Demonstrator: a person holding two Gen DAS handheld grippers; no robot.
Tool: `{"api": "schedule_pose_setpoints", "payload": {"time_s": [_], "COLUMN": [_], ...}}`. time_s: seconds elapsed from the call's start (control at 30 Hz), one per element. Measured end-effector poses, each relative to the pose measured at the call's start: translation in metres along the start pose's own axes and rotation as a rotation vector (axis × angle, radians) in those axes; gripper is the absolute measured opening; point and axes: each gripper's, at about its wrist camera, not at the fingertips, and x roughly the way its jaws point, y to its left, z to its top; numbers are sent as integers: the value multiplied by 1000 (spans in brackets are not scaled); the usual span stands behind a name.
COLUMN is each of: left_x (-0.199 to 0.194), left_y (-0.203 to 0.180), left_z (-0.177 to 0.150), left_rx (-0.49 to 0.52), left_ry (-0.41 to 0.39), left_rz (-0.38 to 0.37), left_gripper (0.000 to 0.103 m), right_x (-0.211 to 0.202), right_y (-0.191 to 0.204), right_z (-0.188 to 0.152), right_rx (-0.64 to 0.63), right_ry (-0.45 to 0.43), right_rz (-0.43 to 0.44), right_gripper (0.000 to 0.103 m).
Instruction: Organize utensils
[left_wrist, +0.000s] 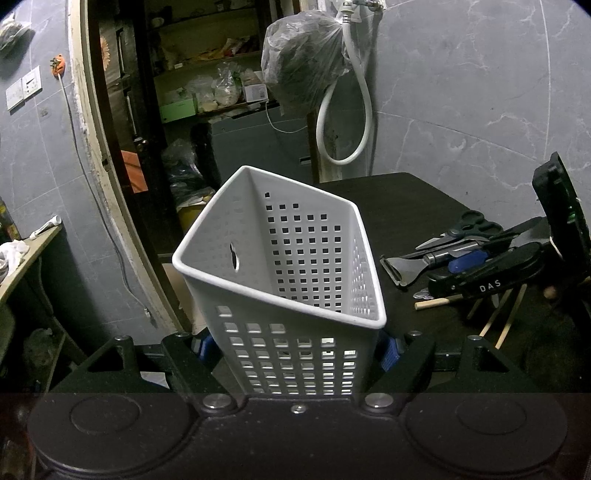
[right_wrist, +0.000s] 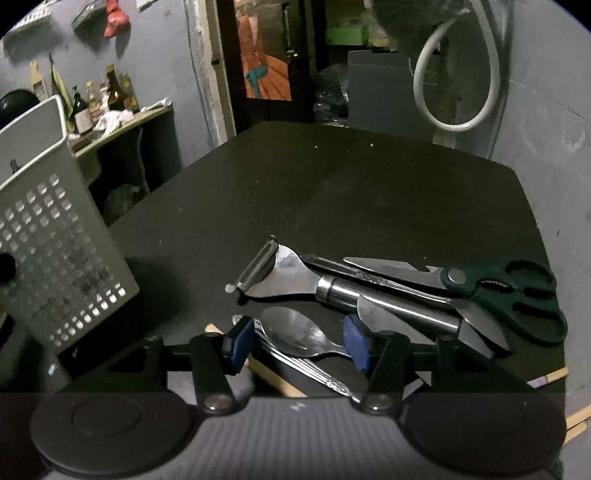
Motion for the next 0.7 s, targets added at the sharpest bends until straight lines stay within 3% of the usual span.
{"api": "schedule_pose_setpoints", "payload": {"time_s": [0.13,0.33,0.4,0.7], "left_x": [0,0,0,0], "left_y": [0,0,0,1], "left_z": [0,0,0,0], "left_rx": [1,1,0,-1], "left_ry": [0,0,0,0], "left_rz": [0,0,0,2], "left_gripper": [80,80,80,80], "right_x": [-2,-3,-4,-5], "right_y": [1,-8,-7,-16], "right_z": [-2,2,4,12], "right_rx": [-4,-5,-37,-15], "right_ry": [-6,-3,-6,-10], "right_rz": [8,51,51,8], "right_gripper": [55,38,21,12]}}
